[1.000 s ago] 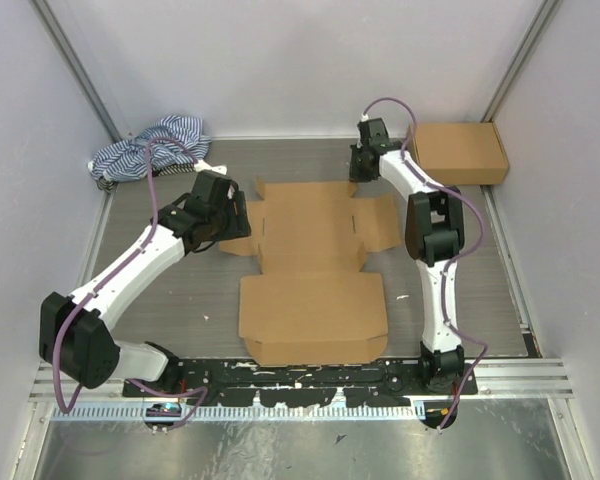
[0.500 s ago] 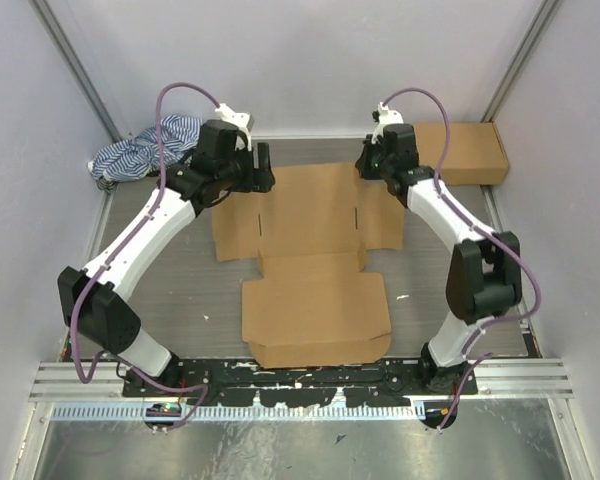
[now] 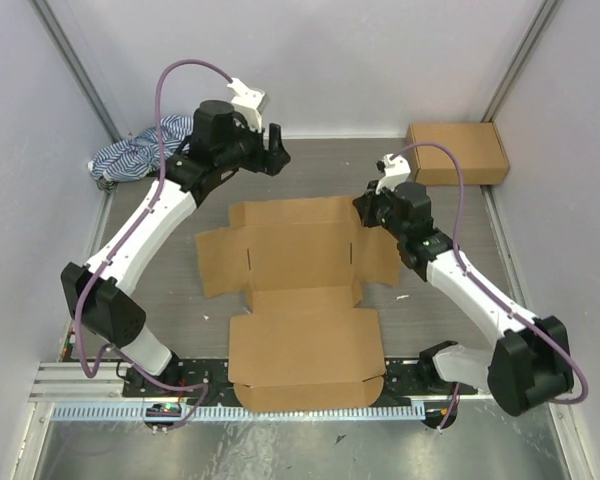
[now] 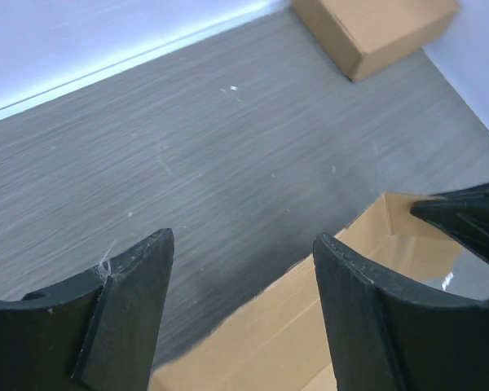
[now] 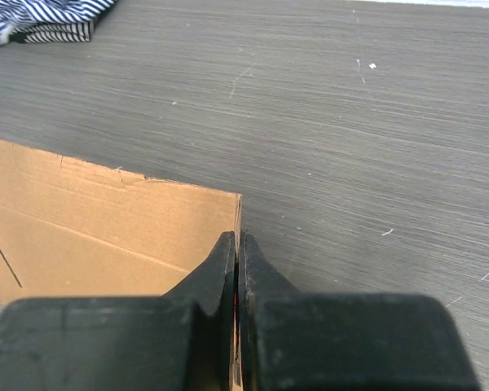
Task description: Fold the paper box
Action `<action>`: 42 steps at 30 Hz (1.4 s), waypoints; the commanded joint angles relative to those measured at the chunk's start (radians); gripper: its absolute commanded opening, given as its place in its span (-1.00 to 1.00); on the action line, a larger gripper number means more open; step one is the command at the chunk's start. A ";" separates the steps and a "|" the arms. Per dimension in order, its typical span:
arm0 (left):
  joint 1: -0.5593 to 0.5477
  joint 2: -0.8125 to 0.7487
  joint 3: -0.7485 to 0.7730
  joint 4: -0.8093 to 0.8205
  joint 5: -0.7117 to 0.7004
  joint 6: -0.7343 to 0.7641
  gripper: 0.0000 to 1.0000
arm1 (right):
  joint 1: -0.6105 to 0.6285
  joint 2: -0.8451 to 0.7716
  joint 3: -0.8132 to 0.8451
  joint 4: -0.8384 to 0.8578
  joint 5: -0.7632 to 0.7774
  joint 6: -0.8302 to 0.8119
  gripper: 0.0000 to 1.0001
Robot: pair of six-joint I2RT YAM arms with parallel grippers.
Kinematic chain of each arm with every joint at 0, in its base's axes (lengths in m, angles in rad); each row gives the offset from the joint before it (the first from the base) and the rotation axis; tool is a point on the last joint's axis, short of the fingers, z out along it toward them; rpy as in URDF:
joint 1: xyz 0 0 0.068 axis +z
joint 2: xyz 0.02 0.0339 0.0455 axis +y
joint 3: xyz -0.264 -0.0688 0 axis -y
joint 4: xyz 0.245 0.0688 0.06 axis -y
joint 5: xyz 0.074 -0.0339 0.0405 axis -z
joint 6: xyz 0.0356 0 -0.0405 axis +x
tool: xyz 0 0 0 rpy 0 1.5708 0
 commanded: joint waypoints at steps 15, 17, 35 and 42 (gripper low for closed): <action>0.113 0.250 0.208 -0.325 0.893 0.318 0.50 | 0.021 -0.235 -0.043 -0.027 -0.034 0.013 -0.98; 0.113 0.257 0.184 -0.326 0.914 0.326 0.49 | 0.020 -0.237 -0.042 -0.031 -0.037 0.010 -0.98; 0.072 0.260 0.064 -0.370 0.846 0.404 0.31 | 0.022 -0.225 -0.019 -0.063 -0.059 0.007 -0.98; 0.029 0.257 0.042 -0.396 0.758 0.406 -0.51 | 0.022 -0.197 0.005 -0.090 -0.047 0.015 -0.97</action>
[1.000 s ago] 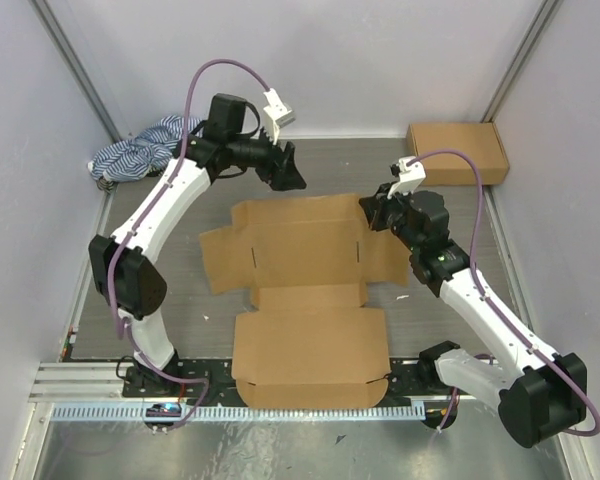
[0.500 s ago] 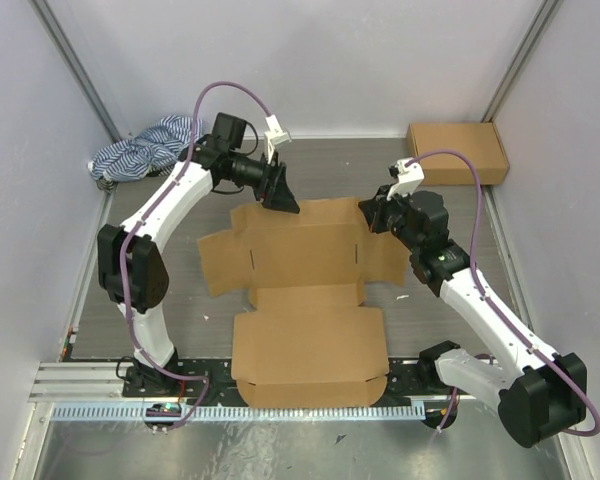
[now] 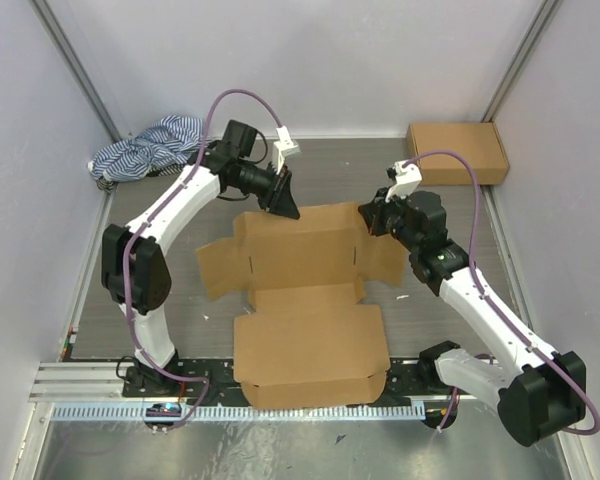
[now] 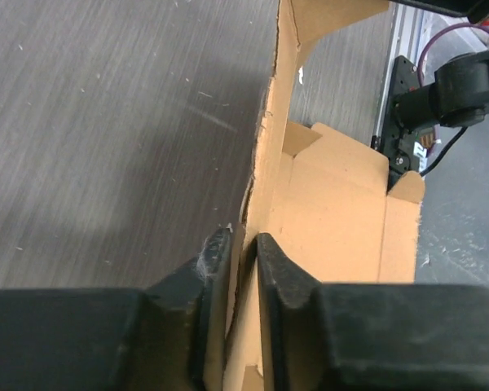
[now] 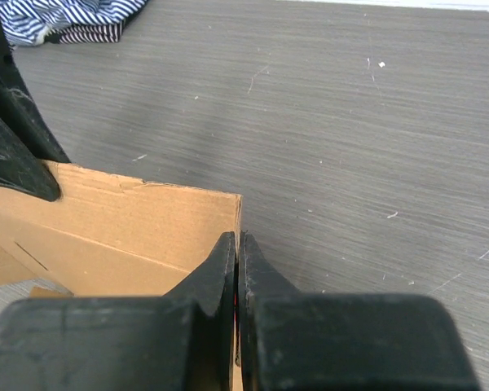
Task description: Fold the paper box
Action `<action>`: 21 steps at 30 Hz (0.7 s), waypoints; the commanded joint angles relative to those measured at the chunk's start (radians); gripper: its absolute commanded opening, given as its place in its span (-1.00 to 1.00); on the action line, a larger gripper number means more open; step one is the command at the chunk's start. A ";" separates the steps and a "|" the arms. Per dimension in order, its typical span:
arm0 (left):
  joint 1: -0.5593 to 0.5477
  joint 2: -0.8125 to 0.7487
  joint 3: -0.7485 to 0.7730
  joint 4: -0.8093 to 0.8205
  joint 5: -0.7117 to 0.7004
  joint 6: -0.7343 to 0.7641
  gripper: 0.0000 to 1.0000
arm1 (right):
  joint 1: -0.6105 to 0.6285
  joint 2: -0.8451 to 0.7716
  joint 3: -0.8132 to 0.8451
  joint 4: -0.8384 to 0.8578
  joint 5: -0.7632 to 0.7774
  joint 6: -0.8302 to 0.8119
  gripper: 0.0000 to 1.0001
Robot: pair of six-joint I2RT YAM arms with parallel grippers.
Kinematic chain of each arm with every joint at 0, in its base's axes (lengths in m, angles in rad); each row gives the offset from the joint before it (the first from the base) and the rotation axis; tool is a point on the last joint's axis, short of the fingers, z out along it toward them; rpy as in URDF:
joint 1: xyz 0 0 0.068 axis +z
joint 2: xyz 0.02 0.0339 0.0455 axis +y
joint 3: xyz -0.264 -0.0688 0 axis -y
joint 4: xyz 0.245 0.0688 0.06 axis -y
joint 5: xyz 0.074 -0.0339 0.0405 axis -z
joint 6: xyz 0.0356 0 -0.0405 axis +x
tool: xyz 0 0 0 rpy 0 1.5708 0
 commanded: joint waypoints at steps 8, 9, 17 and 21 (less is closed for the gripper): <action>-0.049 -0.037 0.001 -0.048 -0.223 -0.017 -0.98 | 0.006 0.062 0.152 -0.168 0.075 0.034 -0.35; -0.056 -0.049 0.003 -0.048 -0.257 -0.017 -1.00 | 0.006 0.060 0.157 -0.184 0.097 0.039 -0.32; -0.190 -0.186 -0.039 -0.021 -0.705 0.051 -1.00 | 0.001 0.043 0.202 -0.257 0.443 0.117 -0.19; -0.302 -0.309 -0.184 0.166 -0.942 0.145 -1.00 | -0.061 0.127 0.256 -0.269 0.481 0.149 -0.18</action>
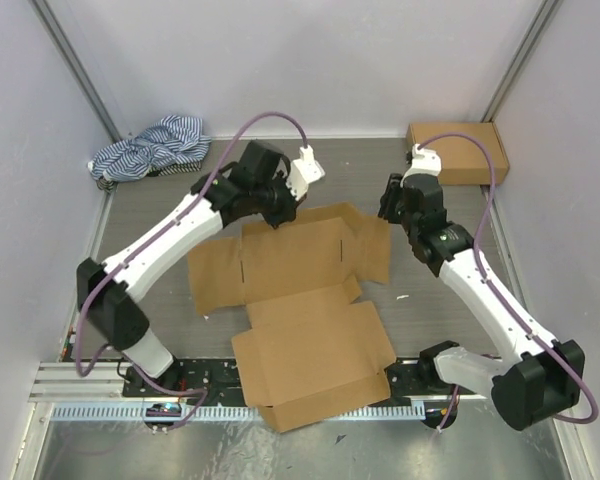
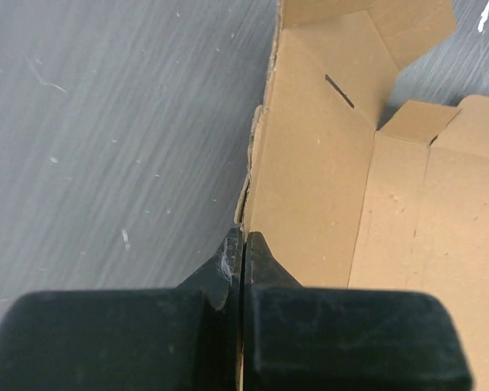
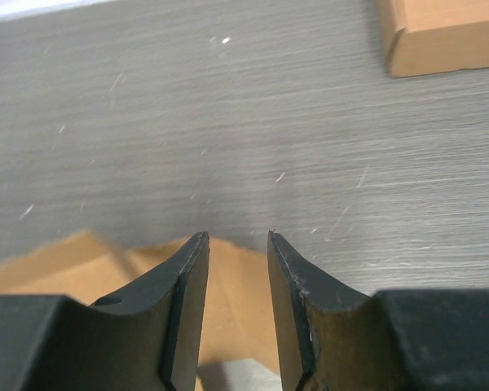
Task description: Fold the paper box
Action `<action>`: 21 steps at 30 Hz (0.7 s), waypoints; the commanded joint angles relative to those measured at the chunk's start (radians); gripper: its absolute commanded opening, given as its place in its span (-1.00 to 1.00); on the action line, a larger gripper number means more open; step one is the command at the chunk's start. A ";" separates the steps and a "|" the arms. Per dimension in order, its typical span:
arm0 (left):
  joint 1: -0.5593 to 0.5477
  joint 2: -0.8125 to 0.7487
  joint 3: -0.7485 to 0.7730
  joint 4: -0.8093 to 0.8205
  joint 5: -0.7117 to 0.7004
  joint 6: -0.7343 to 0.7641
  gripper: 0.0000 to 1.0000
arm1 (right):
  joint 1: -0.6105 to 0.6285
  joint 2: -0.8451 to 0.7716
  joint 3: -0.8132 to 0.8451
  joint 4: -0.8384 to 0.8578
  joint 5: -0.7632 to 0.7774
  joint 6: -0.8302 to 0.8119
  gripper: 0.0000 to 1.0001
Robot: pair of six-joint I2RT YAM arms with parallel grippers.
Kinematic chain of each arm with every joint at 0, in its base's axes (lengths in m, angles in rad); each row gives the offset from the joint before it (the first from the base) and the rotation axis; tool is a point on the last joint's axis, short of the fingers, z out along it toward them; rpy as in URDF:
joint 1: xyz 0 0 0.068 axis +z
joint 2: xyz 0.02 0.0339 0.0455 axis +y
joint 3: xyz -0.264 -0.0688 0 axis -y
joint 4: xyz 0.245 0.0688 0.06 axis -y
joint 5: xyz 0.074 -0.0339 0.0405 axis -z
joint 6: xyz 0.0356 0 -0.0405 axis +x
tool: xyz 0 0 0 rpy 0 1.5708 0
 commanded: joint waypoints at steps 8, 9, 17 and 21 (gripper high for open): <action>-0.212 -0.301 -0.417 0.496 -0.537 0.239 -1.00 | -0.271 0.299 0.208 0.059 -0.162 0.054 -0.37; -0.228 -0.312 -0.442 0.526 -0.563 0.255 -1.00 | -0.286 0.331 0.210 0.079 -0.192 0.039 -0.41; -0.302 -0.375 -0.557 0.772 -0.703 0.380 -1.00 | -0.342 0.523 0.148 0.255 -0.497 -0.018 -0.54; -0.301 -0.363 -0.569 0.886 -0.720 0.436 -1.00 | -0.342 0.605 0.155 0.308 -0.649 -0.008 -0.53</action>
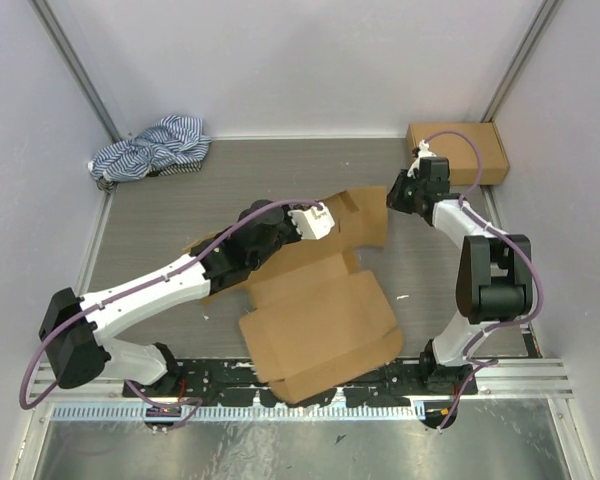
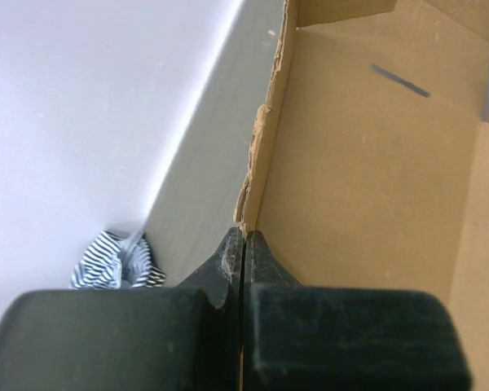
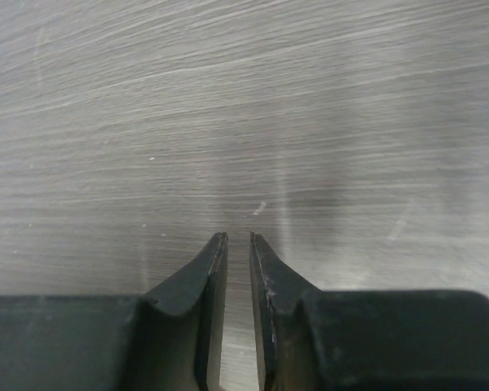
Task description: Fold the paper box
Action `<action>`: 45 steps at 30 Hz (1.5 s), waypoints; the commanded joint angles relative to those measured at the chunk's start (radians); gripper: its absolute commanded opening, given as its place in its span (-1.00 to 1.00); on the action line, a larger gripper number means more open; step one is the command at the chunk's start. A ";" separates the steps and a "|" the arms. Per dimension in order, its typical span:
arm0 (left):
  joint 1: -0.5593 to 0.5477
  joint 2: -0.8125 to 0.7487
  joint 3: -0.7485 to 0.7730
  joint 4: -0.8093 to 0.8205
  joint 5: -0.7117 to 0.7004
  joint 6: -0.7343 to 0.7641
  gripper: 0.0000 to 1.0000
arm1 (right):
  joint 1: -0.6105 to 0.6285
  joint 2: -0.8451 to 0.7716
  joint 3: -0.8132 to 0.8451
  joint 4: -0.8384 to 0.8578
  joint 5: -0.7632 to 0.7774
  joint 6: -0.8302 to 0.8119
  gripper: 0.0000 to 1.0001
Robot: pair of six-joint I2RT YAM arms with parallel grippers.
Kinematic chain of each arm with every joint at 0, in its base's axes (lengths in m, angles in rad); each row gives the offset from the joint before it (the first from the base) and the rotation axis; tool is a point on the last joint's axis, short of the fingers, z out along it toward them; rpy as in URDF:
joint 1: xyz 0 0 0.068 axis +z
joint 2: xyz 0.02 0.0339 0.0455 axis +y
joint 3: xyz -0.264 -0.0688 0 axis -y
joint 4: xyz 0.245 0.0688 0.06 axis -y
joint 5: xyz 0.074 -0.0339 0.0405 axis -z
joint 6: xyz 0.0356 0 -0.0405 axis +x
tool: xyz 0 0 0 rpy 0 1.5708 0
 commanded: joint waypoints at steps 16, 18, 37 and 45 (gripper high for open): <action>0.003 0.192 0.030 0.323 -0.123 0.236 -1.00 | 0.010 0.120 0.018 0.322 -0.330 -0.035 -0.47; 0.003 0.218 0.028 0.324 -0.156 0.269 -1.00 | 0.010 0.125 0.028 0.324 -0.334 -0.048 -0.47; 0.031 0.365 0.050 0.344 -0.322 0.276 -1.00 | 0.002 0.348 0.272 0.364 -0.616 -0.146 -0.29; 0.037 0.307 0.089 0.242 -0.279 0.186 -1.00 | -0.007 0.376 0.307 0.282 -0.858 -0.274 -0.29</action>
